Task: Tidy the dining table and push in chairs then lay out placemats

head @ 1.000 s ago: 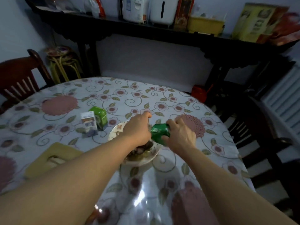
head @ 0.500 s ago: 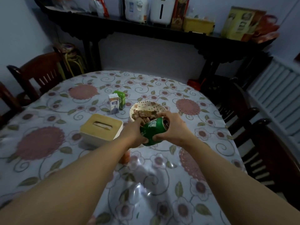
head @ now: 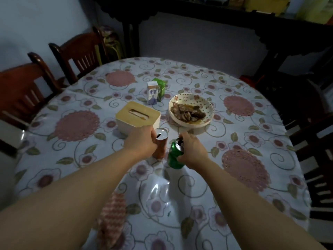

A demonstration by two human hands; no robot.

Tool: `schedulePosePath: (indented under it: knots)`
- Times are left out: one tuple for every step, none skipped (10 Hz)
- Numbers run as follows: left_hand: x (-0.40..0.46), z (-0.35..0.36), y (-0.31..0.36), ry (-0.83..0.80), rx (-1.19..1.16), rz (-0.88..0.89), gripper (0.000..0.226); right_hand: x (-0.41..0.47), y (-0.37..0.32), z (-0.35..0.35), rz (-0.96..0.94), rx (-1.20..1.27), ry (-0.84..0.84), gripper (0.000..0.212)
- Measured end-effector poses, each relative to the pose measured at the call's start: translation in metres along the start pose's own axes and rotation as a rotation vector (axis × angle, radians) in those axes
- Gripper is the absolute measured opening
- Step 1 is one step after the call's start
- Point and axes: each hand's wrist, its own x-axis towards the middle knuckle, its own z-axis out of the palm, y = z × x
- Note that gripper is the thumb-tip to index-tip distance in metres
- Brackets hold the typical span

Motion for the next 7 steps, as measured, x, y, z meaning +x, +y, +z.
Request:
schedulePosePath:
  knots:
    - [-0.003,0.009,-0.022,-0.006,0.022,-0.043,0.023,0.007,0.000,0.019,0.001,-0.052,0.003,0.059]
    - [-0.004,0.019,-0.041,-0.015,0.036,-0.091,0.024,0.010,0.003,0.035,0.010,-0.084,0.011,0.060]
    - [-0.009,0.025,-0.048,-0.052,0.044,-0.131,0.028,0.009,0.008,0.041,0.014,-0.058,0.011,0.078]
    - [-0.018,0.024,-0.045,-0.103,0.040,-0.177,0.038,0.003,0.013,0.033,0.016,-0.028,0.038,0.099]
    - [-0.028,0.021,-0.034,-0.126,0.024,-0.188,0.041,-0.009,0.014,0.014,0.016,-0.026,0.047,0.102]
    - [-0.044,0.015,-0.021,-0.146,0.000,-0.171,0.046,-0.030,0.014,-0.006,0.001,-0.040,0.065,0.094]
    - [-0.063,0.007,-0.011,-0.159,-0.032,-0.184,0.054,-0.052,0.011,-0.016,-0.004,-0.048,0.063,0.085]
